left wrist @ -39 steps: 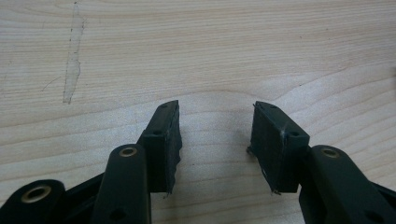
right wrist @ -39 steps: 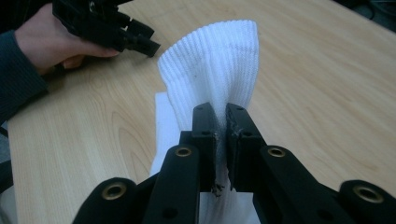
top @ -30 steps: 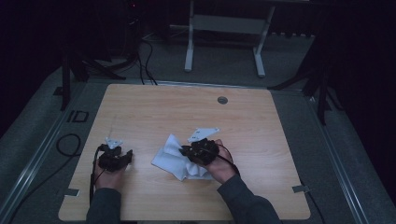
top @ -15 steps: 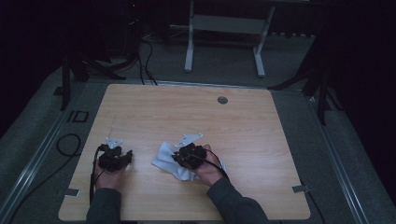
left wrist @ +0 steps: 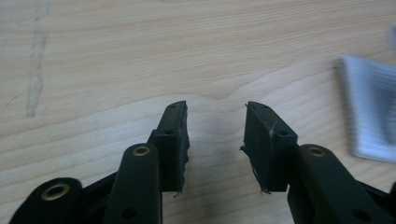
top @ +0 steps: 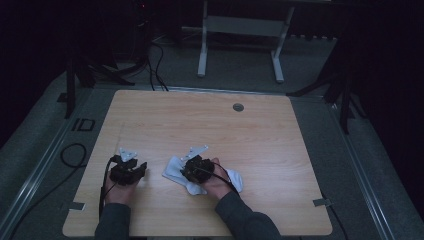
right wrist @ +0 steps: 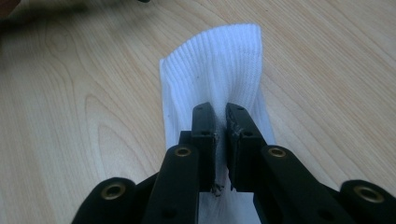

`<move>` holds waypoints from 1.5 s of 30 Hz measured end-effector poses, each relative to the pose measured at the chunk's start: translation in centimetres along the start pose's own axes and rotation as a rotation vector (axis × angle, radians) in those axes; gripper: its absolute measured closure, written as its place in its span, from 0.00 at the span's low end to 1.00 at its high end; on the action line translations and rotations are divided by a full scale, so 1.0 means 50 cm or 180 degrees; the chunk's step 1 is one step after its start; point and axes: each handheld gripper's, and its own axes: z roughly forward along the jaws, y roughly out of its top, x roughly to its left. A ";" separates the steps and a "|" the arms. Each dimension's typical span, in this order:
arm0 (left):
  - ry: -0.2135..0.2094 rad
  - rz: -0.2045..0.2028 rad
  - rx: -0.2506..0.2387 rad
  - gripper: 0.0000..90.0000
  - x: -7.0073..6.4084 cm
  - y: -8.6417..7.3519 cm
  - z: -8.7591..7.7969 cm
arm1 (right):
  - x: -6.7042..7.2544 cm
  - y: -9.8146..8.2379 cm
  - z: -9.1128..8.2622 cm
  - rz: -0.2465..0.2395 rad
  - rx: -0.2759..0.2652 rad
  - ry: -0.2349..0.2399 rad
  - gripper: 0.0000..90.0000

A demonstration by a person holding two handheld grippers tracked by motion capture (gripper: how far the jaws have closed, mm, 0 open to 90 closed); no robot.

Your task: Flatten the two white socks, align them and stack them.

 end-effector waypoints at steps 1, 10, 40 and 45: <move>-0.0007 0.0036 -0.0002 0.67 -0.004 0.000 0.000 | 0.000 0.000 0.002 0.0008 -0.0003 -0.0003 0.92; -0.0125 0.0224 -0.0018 0.73 -0.034 0.002 0.000 | 0.002 0.005 0.015 0.0068 -0.0006 0.0004 0.91; -0.0426 0.0978 -0.0108 0.93 -0.152 0.009 0.024 | -0.035 -0.014 -0.086 0.0194 -0.0326 -0.0183 0.70; -0.0417 0.0954 -0.0102 0.95 -0.153 0.008 0.025 | -0.051 -0.022 -0.118 0.0188 -0.0309 -0.0294 0.70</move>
